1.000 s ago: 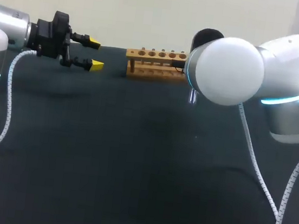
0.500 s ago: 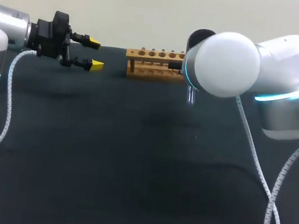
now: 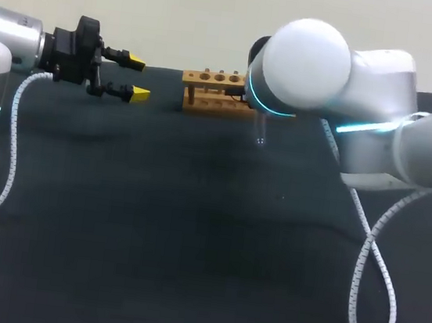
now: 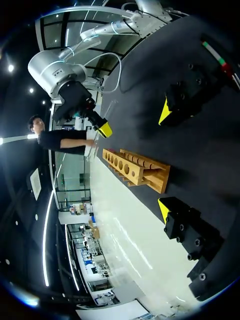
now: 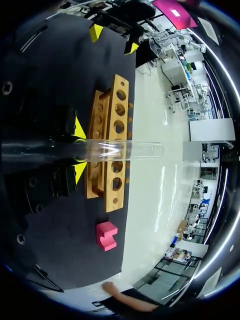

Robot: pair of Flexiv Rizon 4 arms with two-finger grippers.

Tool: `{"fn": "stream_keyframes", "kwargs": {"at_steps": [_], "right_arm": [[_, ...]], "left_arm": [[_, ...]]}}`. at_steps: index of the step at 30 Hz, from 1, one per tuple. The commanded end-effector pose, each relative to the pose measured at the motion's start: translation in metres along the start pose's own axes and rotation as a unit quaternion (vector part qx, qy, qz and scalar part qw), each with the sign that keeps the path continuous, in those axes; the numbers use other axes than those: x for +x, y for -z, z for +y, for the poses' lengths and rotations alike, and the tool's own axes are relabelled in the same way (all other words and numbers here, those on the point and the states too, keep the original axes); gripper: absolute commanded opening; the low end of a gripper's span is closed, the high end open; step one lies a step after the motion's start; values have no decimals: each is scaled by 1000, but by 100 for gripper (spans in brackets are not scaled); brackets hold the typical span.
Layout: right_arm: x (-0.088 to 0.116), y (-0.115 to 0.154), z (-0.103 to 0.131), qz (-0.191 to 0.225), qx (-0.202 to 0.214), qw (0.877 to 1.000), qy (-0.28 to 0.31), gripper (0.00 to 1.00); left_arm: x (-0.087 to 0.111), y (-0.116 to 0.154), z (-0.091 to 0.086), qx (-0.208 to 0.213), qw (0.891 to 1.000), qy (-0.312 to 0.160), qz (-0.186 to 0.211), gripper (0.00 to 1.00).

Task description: Grasp the test tube, adjust it, and insert it.

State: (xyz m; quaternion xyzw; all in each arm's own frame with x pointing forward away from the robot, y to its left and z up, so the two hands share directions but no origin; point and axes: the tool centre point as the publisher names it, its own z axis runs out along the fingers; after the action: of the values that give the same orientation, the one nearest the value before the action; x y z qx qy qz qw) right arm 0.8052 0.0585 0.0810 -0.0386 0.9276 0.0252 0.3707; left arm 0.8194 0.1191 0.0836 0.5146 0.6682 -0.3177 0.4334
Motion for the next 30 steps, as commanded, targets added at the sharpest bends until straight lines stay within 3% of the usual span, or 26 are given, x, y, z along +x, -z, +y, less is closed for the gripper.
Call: {"fn": "stream_keyframes", "kwargs": {"at_steps": [1,30], "right_arm": [[-3,-12,4,5,1,1000,-3,0],[-8,-41,1,44,4,999,-29,0]], "left_arm": [[1,1,-1,-1,1000,-2,-2,100],[1,1,-1,-1,1000,-2,-2,100]]}}
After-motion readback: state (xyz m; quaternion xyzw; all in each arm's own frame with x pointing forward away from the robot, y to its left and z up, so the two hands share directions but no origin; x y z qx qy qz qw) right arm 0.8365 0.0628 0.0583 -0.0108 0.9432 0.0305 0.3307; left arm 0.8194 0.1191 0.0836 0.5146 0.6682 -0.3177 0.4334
